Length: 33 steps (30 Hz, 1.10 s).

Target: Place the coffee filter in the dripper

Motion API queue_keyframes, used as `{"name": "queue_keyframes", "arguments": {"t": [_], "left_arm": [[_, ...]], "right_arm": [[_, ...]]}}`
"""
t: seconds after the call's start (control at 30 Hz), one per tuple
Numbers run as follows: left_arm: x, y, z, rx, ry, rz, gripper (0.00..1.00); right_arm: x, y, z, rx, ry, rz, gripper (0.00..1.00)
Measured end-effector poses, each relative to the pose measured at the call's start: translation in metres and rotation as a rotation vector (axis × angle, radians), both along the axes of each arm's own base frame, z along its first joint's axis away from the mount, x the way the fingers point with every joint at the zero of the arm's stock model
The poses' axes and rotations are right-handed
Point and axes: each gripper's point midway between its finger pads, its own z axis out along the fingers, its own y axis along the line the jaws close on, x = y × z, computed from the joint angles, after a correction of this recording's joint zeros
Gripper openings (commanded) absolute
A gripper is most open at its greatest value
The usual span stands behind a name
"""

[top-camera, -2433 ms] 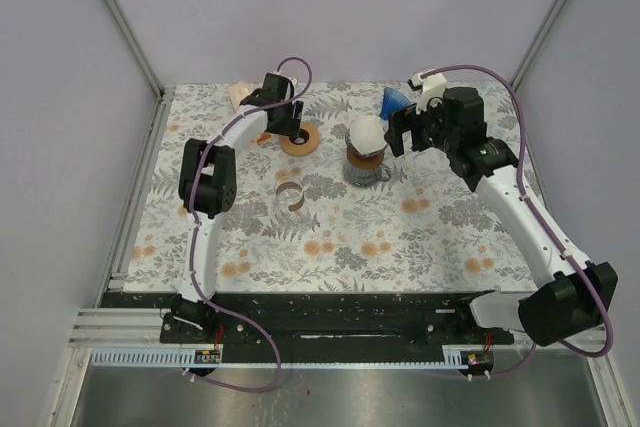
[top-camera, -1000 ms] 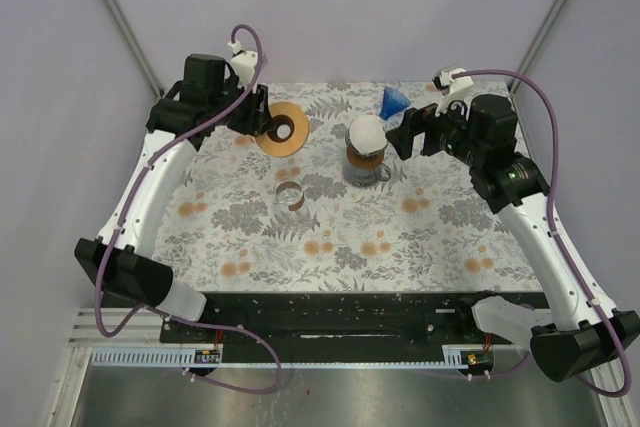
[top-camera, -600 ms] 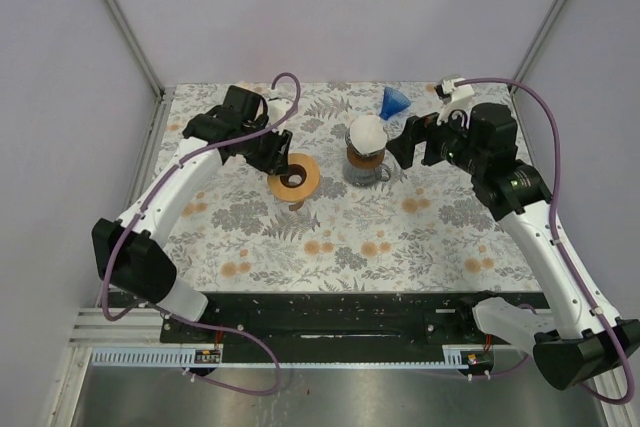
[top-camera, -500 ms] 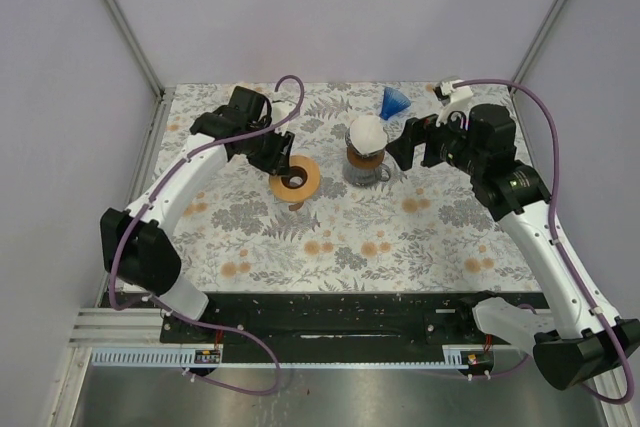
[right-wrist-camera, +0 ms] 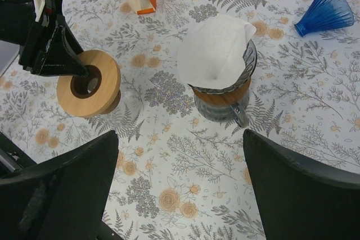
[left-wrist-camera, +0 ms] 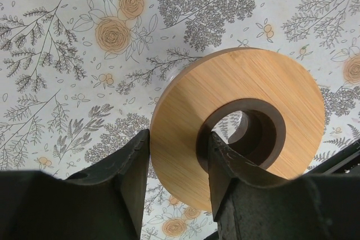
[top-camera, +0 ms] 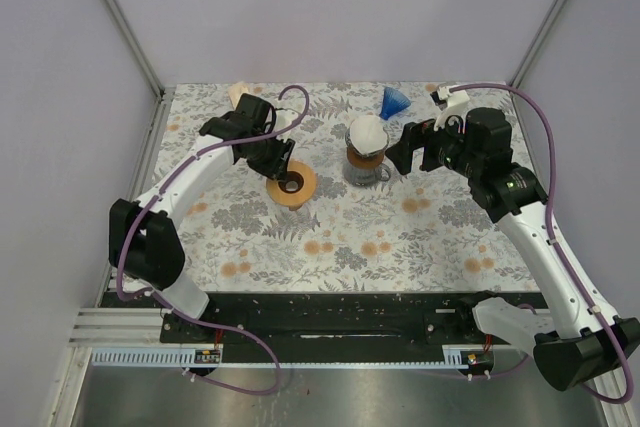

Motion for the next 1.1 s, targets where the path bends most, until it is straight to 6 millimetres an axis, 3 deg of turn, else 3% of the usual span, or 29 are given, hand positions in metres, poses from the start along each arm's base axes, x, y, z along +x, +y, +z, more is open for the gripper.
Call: {"name": "queue_keyframes", "arguments": {"t": [0.13, 0.37, 0.63, 0.83, 1.1], "left_arm": [[0.0, 0.002, -0.008, 0.012, 0.002, 0.003, 0.03], [0.002, 0.001, -0.007, 0.008, -0.007, 0.003, 0.53], [0.001, 0.002, -0.002, 0.009, -0.023, -0.002, 0.77], [0.007, -0.002, 0.027, -0.025, -0.079, -0.006, 0.82], [0.008, 0.008, 0.066, -0.079, -0.172, 0.014, 0.86]], "right_arm": [[0.0, 0.0, 0.0, 0.0, 0.0, 0.0, 0.99], [-0.001, 0.001, 0.0, 0.002, 0.001, 0.006, 0.99], [0.006, -0.001, -0.003, 0.006, 0.028, -0.028, 0.99], [0.054, -0.005, 0.001, -0.018, 0.071, -0.158, 1.0], [0.157, -0.021, 0.027, 0.028, 0.052, -0.324, 1.0]]}}
